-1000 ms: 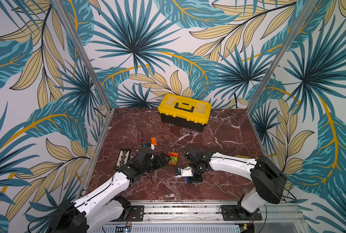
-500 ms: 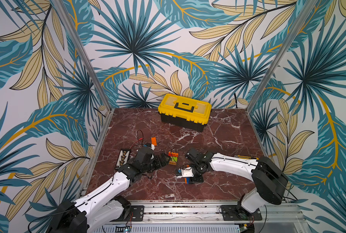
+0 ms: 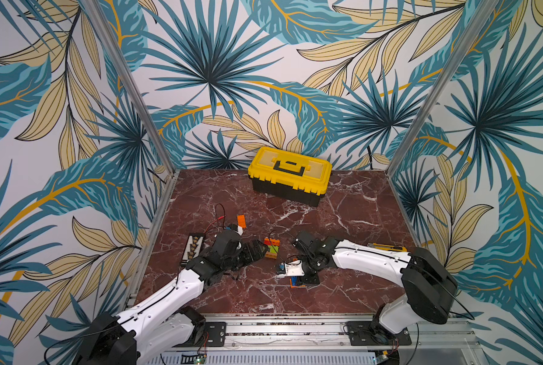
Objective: Assemble the number 5 with lego
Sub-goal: Assemble the lego brick with the lego brick.
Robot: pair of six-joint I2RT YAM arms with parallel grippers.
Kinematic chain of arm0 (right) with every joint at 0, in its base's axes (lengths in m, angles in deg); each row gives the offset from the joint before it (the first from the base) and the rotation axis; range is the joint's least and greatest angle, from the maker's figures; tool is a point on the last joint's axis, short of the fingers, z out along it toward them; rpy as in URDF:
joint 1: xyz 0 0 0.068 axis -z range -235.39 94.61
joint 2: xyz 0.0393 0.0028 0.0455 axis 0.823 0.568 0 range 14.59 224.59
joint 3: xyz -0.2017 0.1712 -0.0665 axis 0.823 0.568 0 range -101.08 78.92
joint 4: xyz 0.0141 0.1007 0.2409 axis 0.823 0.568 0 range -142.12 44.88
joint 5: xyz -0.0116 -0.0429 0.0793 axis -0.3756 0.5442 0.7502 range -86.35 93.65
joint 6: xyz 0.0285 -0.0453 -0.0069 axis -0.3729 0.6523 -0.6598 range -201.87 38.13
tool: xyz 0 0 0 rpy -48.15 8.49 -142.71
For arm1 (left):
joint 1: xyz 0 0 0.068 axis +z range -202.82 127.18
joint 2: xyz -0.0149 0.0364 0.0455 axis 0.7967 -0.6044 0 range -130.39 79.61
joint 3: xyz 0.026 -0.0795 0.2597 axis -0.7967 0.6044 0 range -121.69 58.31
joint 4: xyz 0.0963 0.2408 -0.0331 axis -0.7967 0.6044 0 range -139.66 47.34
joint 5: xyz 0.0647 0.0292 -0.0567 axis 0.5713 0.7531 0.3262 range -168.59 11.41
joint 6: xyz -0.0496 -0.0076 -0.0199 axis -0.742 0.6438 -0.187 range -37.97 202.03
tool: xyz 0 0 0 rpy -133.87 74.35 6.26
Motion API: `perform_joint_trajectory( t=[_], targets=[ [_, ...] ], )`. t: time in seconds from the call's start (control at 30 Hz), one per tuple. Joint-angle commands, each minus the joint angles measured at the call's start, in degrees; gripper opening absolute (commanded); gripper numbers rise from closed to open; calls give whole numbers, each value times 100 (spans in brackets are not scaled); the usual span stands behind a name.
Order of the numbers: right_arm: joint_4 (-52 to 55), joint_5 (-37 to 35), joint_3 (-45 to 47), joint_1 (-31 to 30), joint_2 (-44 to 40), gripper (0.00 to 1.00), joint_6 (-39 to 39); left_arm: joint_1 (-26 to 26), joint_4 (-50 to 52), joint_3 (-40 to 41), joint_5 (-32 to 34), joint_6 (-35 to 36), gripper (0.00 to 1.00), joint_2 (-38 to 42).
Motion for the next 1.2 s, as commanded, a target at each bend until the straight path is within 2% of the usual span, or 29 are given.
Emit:
perform_joint_trajectory(
  t=[0.0,0.63,0.77,1.17],
  targets=[
    [97,38,-12,-37,121,28,105,-8,-146,127,-43,-4,100,-30],
    [200,-101,-87,-52,486,29,82,-5,-137,150,-16,4,100,-31],
    [443,-364,-74,-75,565,29,52,-4,-113,154,-12,13,100,-31],
    [759,-710,-212,-73,1347,27,-201,5,-111,178,3,6,100,-28]
  ],
)
